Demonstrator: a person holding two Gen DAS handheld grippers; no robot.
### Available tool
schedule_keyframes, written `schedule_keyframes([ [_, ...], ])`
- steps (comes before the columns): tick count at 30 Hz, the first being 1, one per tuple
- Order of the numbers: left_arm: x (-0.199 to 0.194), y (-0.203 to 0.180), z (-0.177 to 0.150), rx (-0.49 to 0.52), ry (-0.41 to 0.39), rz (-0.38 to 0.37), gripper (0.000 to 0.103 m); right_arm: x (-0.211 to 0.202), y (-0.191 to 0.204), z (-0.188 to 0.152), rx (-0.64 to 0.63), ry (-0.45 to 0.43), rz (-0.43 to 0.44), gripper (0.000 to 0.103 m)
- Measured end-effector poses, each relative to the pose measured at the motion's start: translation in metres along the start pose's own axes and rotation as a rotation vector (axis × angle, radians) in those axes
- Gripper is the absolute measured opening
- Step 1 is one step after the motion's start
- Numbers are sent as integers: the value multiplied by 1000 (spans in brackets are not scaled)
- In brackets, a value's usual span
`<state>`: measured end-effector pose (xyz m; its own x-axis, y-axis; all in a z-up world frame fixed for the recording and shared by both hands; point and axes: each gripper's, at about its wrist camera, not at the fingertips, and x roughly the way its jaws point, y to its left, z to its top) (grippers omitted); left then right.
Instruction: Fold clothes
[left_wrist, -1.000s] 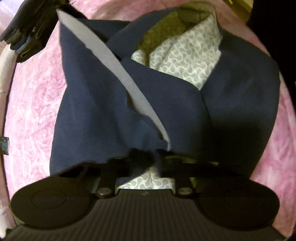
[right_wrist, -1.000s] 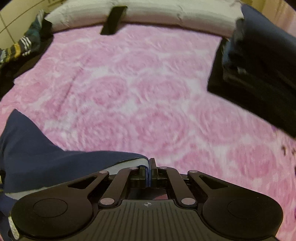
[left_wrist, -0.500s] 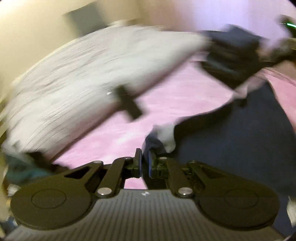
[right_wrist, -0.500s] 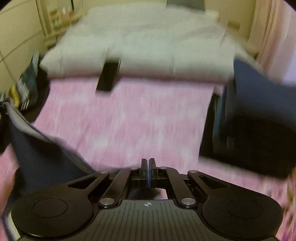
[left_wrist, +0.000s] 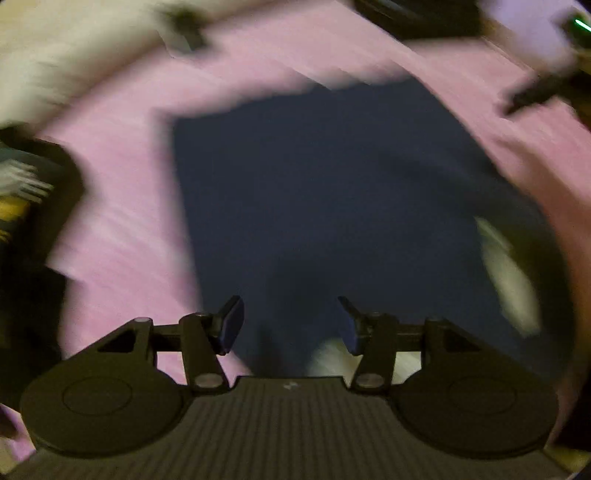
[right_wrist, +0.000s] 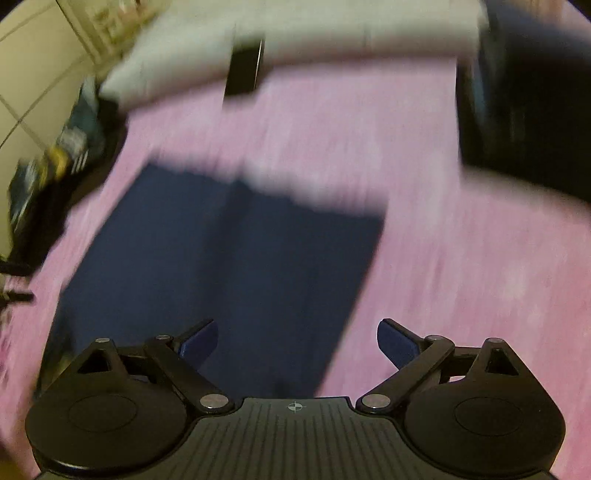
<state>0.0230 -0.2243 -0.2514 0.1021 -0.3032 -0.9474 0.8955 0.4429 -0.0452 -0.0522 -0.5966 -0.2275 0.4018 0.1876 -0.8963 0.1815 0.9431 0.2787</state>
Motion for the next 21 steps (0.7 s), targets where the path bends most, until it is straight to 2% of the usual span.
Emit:
schedule_keyframes([
  [2, 7, -32, -25, -18, 56, -139, 52, -2, 8, -49, 60, 84, 47, 96],
  [3, 9, -44, -34, -25, 65, -183, 57, -3, 13, -71, 92, 117, 71, 96],
  [4, 12, -55, -39, -26, 63, -208, 63, -5, 18, -91, 124, 147, 95, 96],
  [8, 36, -75, -49, -56, 55, -283, 63, -9, 39, -144, 185, 172, 156, 96],
  [9, 40, -79, -51, -54, 53, -299, 58, -8, 43, -153, 190, 159, 165, 96],
  [11, 43, -84, -47, -33, 58, -326, 29, -5, 49, -163, 187, 122, 159, 96],
  [12, 43, -86, -43, -22, 65, -331, 0, -3, 50, -166, 188, 103, 156, 96],
  [13, 37, -84, -44, -20, 53, -333, 0, -2, 51, -171, 197, 83, 154, 96],
  [17, -22, -49, -50, -74, -85, -337, 0, -1, 59, -189, 236, -9, 187, 96],
  [21, -101, 2, -70, -146, -215, -288, 0, 0, 75, -198, 298, -77, 287, 96],
])
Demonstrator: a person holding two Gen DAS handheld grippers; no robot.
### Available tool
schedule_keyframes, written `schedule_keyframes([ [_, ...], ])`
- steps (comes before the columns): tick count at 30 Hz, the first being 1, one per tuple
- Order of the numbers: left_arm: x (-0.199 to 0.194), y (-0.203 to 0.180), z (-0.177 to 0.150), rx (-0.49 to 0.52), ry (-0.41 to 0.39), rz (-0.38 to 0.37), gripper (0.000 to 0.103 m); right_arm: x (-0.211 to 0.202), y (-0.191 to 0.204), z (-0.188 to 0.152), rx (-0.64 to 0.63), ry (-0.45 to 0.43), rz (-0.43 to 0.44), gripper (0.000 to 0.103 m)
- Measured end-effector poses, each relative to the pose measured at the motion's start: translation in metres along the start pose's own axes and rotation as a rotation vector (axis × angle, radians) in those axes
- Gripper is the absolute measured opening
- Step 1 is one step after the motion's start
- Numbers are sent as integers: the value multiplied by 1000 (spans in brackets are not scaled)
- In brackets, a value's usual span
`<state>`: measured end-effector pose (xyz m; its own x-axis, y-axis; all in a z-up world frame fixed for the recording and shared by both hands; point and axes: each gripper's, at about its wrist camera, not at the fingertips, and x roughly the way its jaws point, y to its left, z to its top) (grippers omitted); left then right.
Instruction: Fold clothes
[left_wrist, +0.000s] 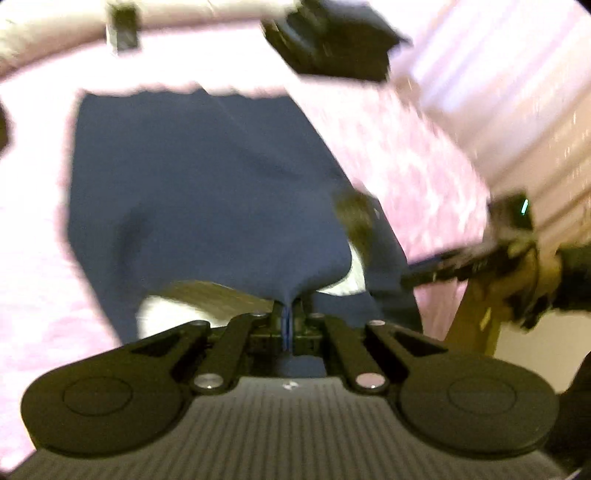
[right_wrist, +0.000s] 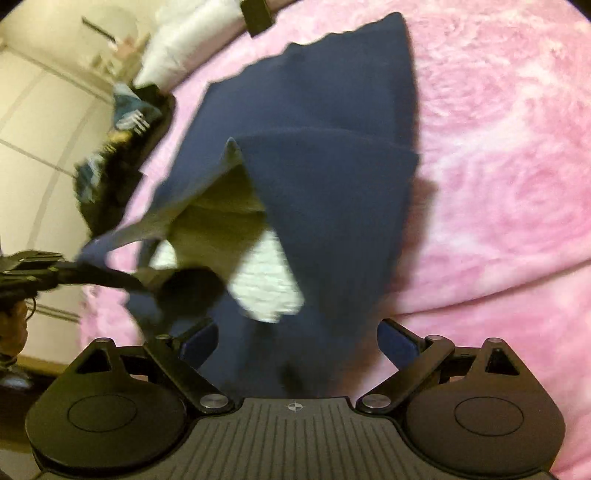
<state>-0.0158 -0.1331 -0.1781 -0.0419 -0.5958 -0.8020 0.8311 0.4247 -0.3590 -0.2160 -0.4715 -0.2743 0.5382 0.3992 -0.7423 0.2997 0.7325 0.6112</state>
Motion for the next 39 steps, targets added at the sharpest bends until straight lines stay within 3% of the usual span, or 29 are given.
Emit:
schedule_keyframes([
  [1, -20, 7, -1, -12, -25, 14, 0, 1, 4, -3, 9, -12, 25, 96],
  [5, -66, 30, -20, -42, -67, 88, 0, 13, 25, -26, 29, -11, 102, 72],
  [8, -71, 39, -39, -50, -52, 119, 0, 16, 38, -45, -9, -15, 78, 72],
  [12, -65, 47, -57, -51, -31, 118, 0, 2, 47, -70, -54, -96, -19, 72],
  [17, -62, 60, -79, -58, -1, 101, 0, 6, 55, -88, -121, -134, -86, 73],
  [20, -55, 61, -88, -33, 23, 99, 0, 15, 50, -86, -176, -167, -95, 73],
  [22, -53, 61, -95, -13, 37, 99, 0, 27, 49, -78, -227, -170, -57, 73],
  [26, -50, 59, -105, 1, 57, 102, 0, 52, 54, -72, -269, -28, 102, 72],
  [29, -51, 52, -112, 30, 77, 93, 0, 45, 61, -87, -231, 91, 227, 72],
  [33, -44, 40, -126, 72, 120, 76, 0, 31, 70, -115, -205, 221, 319, 72],
  [36, -36, 37, -135, 84, 144, 76, 0, 28, 73, -125, -204, 238, 278, 72],
  [39, -31, 42, -141, 61, 146, 85, 0, 19, 62, -119, -194, 93, 147, 73],
])
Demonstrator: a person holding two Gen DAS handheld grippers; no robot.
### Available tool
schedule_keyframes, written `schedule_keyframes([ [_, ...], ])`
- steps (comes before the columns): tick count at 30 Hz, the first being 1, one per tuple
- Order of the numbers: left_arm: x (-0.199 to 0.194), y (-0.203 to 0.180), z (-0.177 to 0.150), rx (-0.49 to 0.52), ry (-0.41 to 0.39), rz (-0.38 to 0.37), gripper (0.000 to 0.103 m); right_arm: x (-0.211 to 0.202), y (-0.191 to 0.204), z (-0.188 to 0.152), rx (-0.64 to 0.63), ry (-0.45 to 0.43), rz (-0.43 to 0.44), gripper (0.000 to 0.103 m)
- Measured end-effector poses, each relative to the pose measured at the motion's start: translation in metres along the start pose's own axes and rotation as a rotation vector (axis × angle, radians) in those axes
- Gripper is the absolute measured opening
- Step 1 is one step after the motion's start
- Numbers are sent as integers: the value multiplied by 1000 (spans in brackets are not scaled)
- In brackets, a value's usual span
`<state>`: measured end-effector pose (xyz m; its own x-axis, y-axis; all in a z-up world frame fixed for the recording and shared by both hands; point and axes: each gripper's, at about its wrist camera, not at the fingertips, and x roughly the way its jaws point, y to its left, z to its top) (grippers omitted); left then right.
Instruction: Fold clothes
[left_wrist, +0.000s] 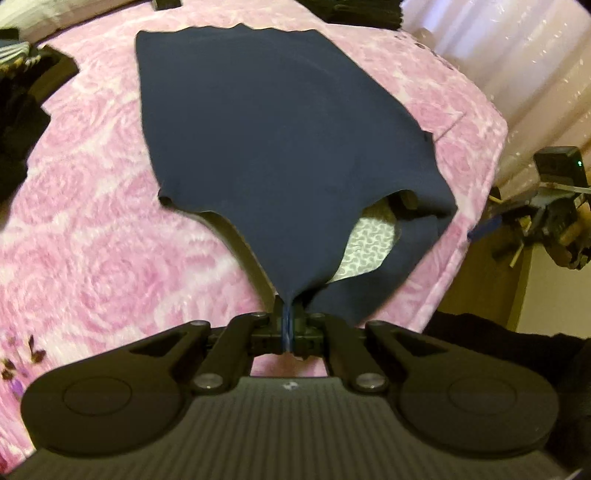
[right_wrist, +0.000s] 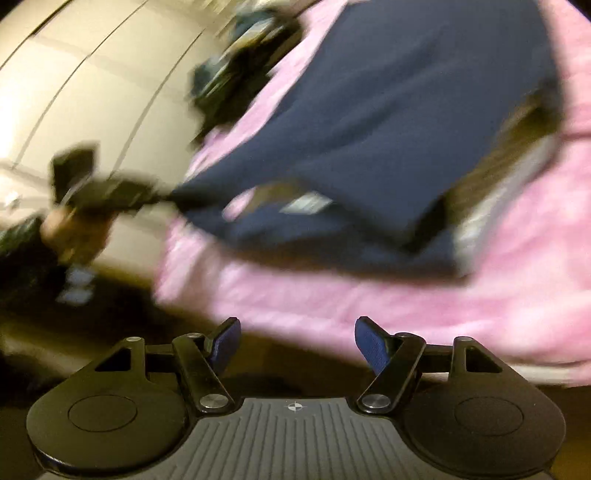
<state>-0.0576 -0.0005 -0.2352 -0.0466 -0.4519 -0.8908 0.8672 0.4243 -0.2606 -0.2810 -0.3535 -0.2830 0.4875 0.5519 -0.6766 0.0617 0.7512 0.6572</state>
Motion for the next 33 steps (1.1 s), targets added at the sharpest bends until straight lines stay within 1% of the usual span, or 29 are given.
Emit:
schedule_keyframes([
  [1, 1, 2, 0, -6, -1, 5, 0, -4, -4, 3, -14, -52, -59, 73],
  [2, 3, 3, 0, -8, -1, 8, 0, -6, -8, 7, -35, -89, -91, 73],
  [4, 5, 6, 1, -1, 0, 8, 0, -2, -10, 19, -115, -127, -123, 73],
  [5, 7, 6, 1, 3, 1, 8, 0, 4, -9, 24, -174, -123, -136, 73],
  [7, 12, 9, 3, 6, 2, 10, 0, 26, -9, 35, -290, -74, -161, 73],
  [10, 16, 10, 4, 6, 4, 14, 0, 49, -13, 47, -372, -43, -123, 73],
  [11, 16, 10, 4, 6, 3, 14, 0, 58, -13, 53, -362, -31, -80, 73],
  [14, 11, 9, 5, 1, -4, 13, 0, 71, -21, 65, -149, 120, 208, 73],
  [15, 8, 9, 5, -2, -7, 11, 0, 72, -17, 63, -110, 167, 292, 73],
  [16, 6, 9, 5, -4, -9, 11, 0, 71, -11, 59, -96, 208, 350, 73],
  [17, 4, 8, 4, -3, -8, 9, 0, 68, -5, 56, -82, 239, 380, 73],
  [18, 3, 7, 3, 2, -6, 8, 0, 65, 0, 50, -67, 264, 391, 73],
  [19, 2, 6, 2, 8, -2, 8, 0, 60, 3, 45, -58, 278, 383, 73],
  [22, 6, 5, -3, 7, 9, 0, 0, 46, 4, 30, -42, 302, 320, 73],
  [23, 7, 5, -5, 5, 12, -3, 0, 41, 2, 28, -41, 297, 275, 73],
  [25, 11, 4, -8, 5, 16, -5, 0, 25, -4, 30, -23, 291, 219, 73],
  [30, 23, 3, -15, 3, 28, -17, 0, 21, -9, 30, -59, 246, 98, 73],
  [33, 28, 0, -20, 16, 36, -18, 1, 24, -9, 29, -46, 187, 63, 73],
])
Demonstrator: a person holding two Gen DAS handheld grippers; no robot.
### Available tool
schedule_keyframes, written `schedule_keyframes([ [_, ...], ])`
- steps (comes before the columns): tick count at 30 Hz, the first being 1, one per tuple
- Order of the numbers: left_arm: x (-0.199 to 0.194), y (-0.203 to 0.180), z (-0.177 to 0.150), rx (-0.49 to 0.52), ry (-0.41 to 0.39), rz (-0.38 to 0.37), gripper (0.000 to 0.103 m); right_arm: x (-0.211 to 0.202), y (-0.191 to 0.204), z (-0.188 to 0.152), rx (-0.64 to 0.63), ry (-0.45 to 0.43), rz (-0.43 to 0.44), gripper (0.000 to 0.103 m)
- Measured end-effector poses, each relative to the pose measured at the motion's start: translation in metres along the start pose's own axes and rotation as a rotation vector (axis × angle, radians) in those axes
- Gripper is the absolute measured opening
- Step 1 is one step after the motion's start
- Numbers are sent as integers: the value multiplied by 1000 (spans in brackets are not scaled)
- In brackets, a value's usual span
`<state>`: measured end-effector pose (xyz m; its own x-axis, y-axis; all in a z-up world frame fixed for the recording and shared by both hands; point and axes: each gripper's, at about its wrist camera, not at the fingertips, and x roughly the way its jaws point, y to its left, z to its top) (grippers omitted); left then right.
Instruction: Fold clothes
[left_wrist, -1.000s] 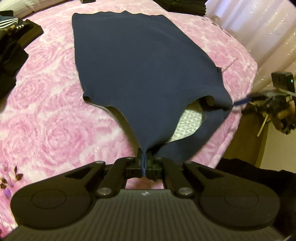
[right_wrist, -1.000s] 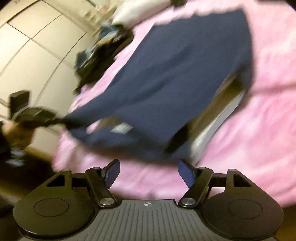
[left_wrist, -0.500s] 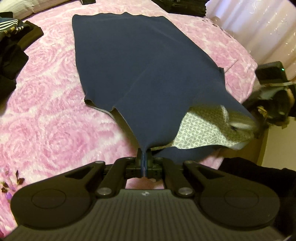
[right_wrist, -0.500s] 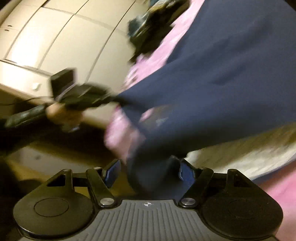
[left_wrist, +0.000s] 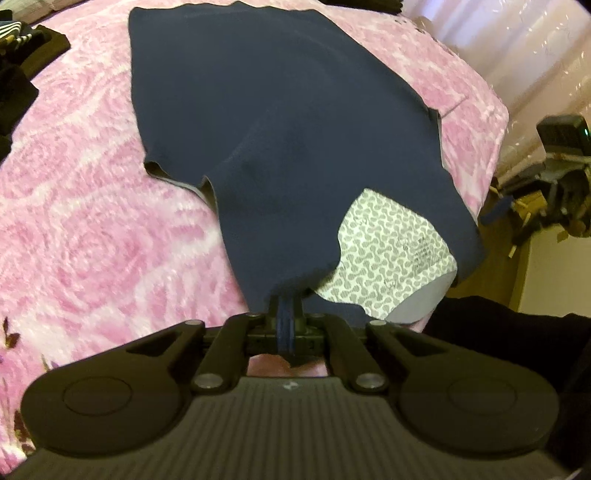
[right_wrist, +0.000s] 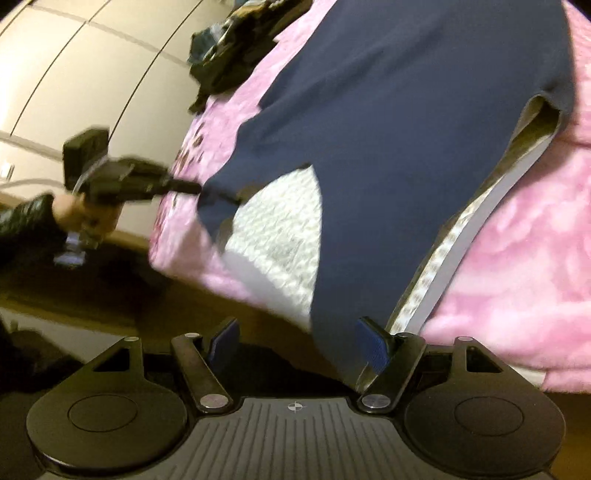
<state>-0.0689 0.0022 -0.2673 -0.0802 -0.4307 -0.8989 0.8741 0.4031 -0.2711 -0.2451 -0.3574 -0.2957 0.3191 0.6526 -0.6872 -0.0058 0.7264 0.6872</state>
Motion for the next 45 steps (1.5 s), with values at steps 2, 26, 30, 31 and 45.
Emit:
schedule_keyframes([
  [2, 0, -1, -2, 0, -3, 9, 4, -3, -5, 0, 17, -28, -15, 73],
  [26, 38, -102, -70, 941, -37, 298, 51, 23, 70, -59, -433, -36, -458, 99],
  [30, 43, -100, -62, 894, 3, 253, 5, 50, 88, -78, -725, 22, -585, 99],
  [31, 35, -97, -55, 831, -15, 226, 4, 58, 91, -84, -800, 34, -609, 99],
  [45, -15, -62, -3, 465, -71, 42, 4, 94, 73, -127, -1151, 72, -812, 19],
])
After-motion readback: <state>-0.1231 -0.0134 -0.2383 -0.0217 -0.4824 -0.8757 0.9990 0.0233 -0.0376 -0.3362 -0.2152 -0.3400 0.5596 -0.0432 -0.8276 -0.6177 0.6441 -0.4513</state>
